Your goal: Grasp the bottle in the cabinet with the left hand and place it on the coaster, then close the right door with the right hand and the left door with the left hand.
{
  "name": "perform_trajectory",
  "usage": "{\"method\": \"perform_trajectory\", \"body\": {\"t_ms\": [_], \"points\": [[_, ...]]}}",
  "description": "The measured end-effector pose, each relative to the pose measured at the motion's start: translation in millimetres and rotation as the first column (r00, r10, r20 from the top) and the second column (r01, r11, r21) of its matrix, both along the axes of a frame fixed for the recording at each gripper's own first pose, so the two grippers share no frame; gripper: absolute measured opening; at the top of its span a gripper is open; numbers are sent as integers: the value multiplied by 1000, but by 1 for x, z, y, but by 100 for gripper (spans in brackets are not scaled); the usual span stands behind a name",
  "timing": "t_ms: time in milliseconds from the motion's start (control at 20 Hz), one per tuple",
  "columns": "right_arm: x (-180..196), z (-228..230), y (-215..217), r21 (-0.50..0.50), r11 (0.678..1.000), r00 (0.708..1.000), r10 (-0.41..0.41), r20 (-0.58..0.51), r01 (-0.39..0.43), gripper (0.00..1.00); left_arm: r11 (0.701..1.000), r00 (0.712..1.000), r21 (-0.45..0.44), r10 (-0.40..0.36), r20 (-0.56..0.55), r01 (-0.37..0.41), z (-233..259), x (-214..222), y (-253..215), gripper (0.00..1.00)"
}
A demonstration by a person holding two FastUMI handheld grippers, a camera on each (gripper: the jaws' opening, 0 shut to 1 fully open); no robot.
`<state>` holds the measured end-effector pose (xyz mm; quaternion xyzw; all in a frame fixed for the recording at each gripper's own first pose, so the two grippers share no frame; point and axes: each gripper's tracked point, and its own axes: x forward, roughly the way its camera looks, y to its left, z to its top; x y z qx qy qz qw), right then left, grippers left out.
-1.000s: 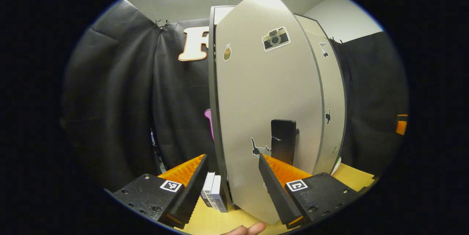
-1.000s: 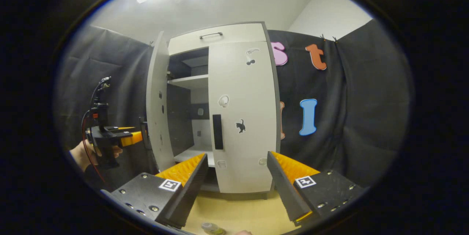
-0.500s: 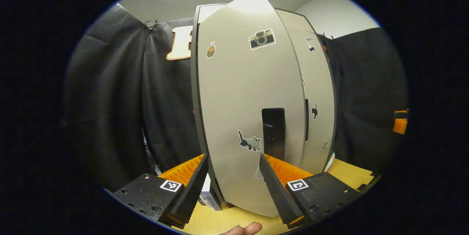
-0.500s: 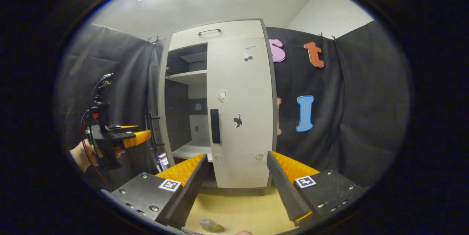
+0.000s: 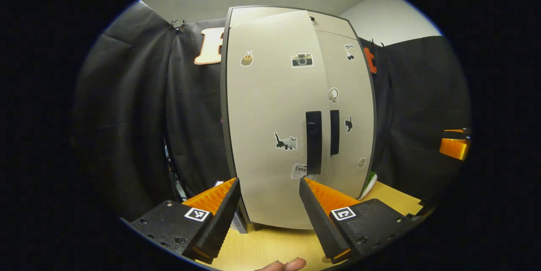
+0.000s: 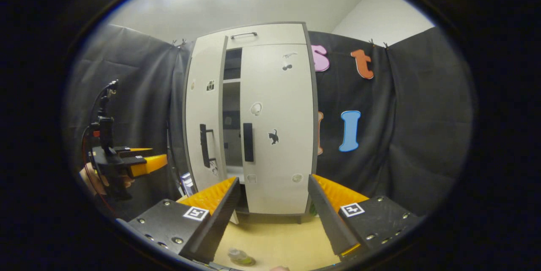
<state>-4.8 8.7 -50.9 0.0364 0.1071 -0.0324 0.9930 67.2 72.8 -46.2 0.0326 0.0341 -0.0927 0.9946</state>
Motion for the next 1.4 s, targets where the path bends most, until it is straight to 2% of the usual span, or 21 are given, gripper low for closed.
{"method": "perform_trajectory", "body": {"t_ms": [400, 650, 800, 1000, 1150, 1300, 1400], "points": [[7, -3, 9, 21, 1000, 1000, 16, -1, -15, 98, 1000, 1000, 9, 3, -14, -3, -7, -24, 3, 89], [8, -7, 6, 15, 1000, 1000, 3, -7, -3, 98, 1000, 1000, -29, 0, -20, -1, -5, -34, 0, 89], [9, -6, -3, 7, 1000, 1000, -29, 5, 29, 97, 1000, 1000, -14, -10, 10, 10, 3, -40, -3, 89], [11, -7, -5, 28, 998, 999, -49, 15, 48, 98, 999, 1000, -36, 11, 17, -10, 6, -46, 2, 89], [11, -6, -3, -3, 999, 998, -53, 25, 53, 97, 998, 998, -40, 45, 36, -43, 12, -48, 8, 89], [13, -12, 6, -24, 999, 999, -42, 13, 42, 98, 999, 998, -34, 37, 54, -35, 15, -48, 6, 92], [15, -12, 10, -26, 999, 999, -47, 13, 47, 97, 997, 997, -60, 60, 52, -57, 15, -46, 12, 92]]}}
